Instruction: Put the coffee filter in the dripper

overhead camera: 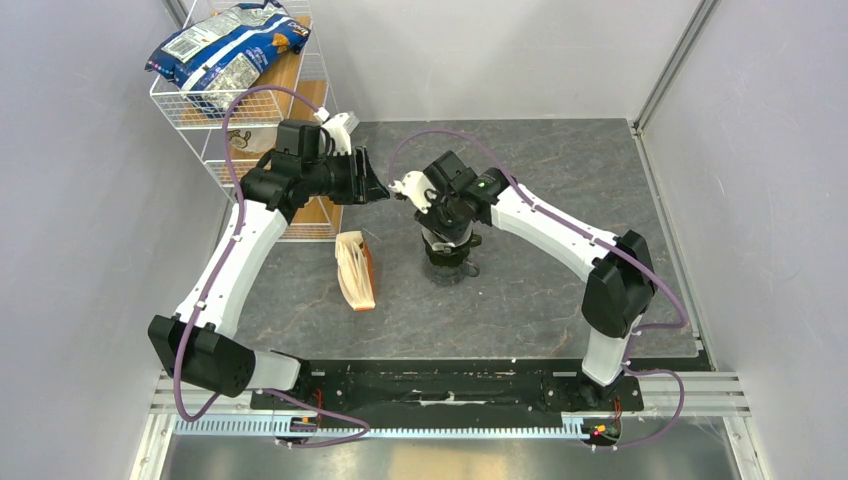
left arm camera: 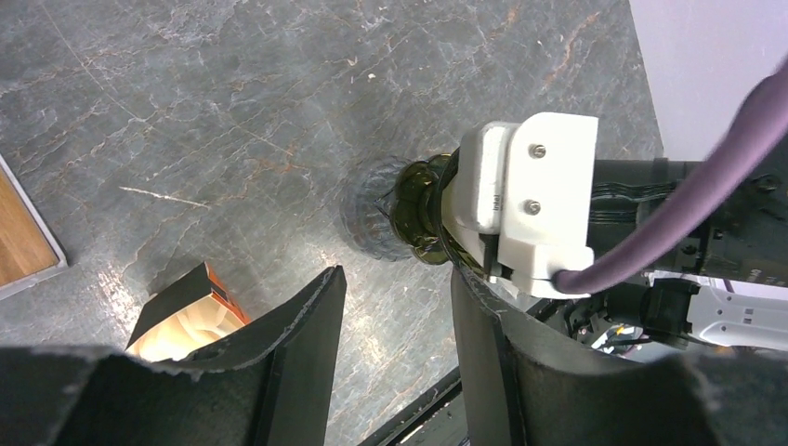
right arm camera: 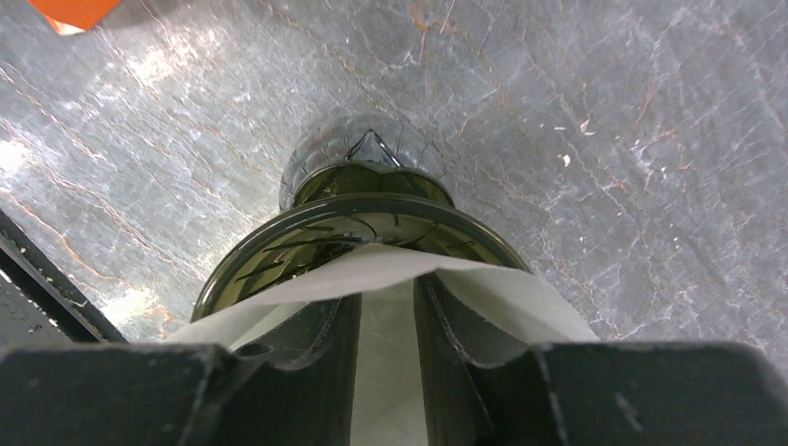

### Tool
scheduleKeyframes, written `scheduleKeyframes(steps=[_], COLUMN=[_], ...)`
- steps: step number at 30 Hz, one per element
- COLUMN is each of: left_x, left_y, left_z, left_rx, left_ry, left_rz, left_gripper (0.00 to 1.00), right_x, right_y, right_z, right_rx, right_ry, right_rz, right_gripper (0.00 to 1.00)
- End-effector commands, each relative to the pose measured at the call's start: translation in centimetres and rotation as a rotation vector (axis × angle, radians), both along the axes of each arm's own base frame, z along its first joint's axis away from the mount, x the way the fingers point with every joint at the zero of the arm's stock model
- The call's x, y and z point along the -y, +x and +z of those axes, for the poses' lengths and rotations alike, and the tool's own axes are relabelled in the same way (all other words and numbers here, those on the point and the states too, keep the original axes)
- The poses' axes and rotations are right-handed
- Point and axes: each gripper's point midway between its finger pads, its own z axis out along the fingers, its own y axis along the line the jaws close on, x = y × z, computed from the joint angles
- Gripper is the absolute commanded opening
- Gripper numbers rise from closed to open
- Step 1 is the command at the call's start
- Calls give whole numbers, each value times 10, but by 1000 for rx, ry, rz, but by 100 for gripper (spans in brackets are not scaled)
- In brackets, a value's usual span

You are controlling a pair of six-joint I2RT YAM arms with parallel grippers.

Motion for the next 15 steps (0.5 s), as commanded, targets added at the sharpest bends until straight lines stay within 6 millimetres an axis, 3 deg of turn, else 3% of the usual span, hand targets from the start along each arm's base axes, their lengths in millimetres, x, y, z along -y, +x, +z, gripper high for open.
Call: scheduleKeyframes(steps=[1,10,15], left_x=[3,6,11], left_y=[2,1,-4], left_z=[26,22,20], left_rx=[68,52,41], left_ry=[-50,-57,-81], left_rz=[-13,-32,-60], left_gripper=[54,56,55], right_x=[-11,-8,-9], right_y=[3,-3,-7], right_z=[32,44,70], right_rx=[36,32,49], right_ry=[61,72,126], right_rz=[14,12,1], right_gripper=[34,36,37])
